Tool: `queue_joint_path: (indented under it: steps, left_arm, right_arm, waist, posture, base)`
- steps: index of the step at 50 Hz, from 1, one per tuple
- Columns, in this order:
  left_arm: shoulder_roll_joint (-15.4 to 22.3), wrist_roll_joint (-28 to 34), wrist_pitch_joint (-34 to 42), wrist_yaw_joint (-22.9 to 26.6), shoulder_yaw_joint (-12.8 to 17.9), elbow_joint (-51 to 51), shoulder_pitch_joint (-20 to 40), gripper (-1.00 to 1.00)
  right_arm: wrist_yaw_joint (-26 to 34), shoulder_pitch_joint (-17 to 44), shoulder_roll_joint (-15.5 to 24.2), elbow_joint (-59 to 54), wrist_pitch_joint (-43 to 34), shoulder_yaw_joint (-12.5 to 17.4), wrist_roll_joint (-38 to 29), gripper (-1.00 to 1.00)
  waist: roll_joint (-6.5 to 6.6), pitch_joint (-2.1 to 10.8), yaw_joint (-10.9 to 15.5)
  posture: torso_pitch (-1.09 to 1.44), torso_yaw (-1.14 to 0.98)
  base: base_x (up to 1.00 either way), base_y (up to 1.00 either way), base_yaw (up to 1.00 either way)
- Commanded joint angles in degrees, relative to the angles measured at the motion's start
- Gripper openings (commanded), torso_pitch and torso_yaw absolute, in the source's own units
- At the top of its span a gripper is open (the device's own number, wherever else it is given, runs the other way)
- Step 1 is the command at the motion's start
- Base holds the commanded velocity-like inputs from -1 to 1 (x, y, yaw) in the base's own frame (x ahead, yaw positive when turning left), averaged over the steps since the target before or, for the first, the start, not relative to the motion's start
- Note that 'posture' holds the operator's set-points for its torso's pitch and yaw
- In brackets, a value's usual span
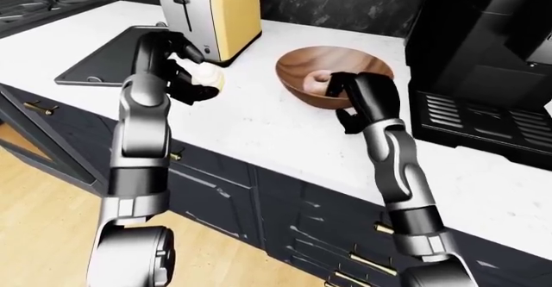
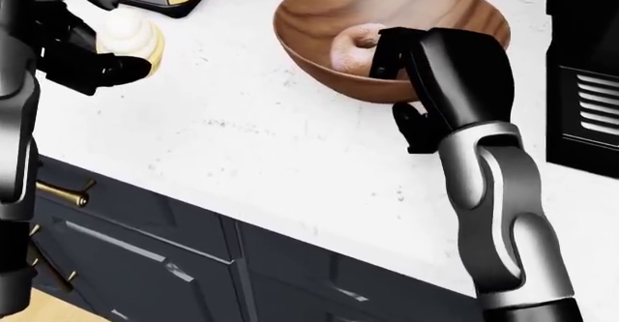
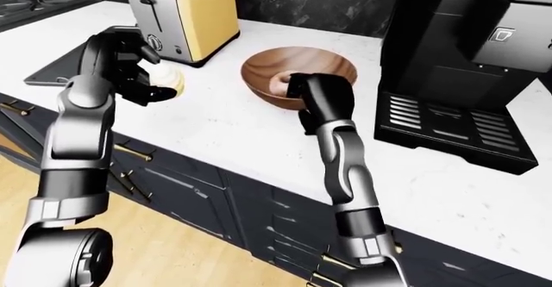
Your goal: Pick up the bowl with donut and place it on the tray. Pick up the cupcake and place it on the tray.
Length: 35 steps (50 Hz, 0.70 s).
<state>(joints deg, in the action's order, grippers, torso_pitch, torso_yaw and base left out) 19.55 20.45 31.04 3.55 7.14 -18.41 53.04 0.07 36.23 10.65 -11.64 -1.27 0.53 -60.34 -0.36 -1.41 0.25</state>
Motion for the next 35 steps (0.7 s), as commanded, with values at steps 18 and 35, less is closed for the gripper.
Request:
queue_joint_path:
  steps: [18, 35]
  left_arm:
    - [1.7, 0.43, 0.54, 0.5, 0.81, 4.89, 2.63, -1.0]
    - [2.12, 0.19, 1.03, 0.6, 1.15, 5.68, 2.45, -1.0]
  right_arm:
    - [10.53, -1.68, -0.2, 25.4, -3.87, 2.12, 0.43, -1.0]
    - [13.83, -2.86, -0.81, 29.79, -2.98, 1.83, 0.15, -1.0]
  waist:
    - [0.33, 1.0, -0.66]
    - [2.81, 1.56, 1.41]
  posture:
    - [0.0, 0.0]
    - [0.0, 0.0]
  base:
    - [0.0, 0.0, 0.0]
    - [-0.25, 0.16, 0.0]
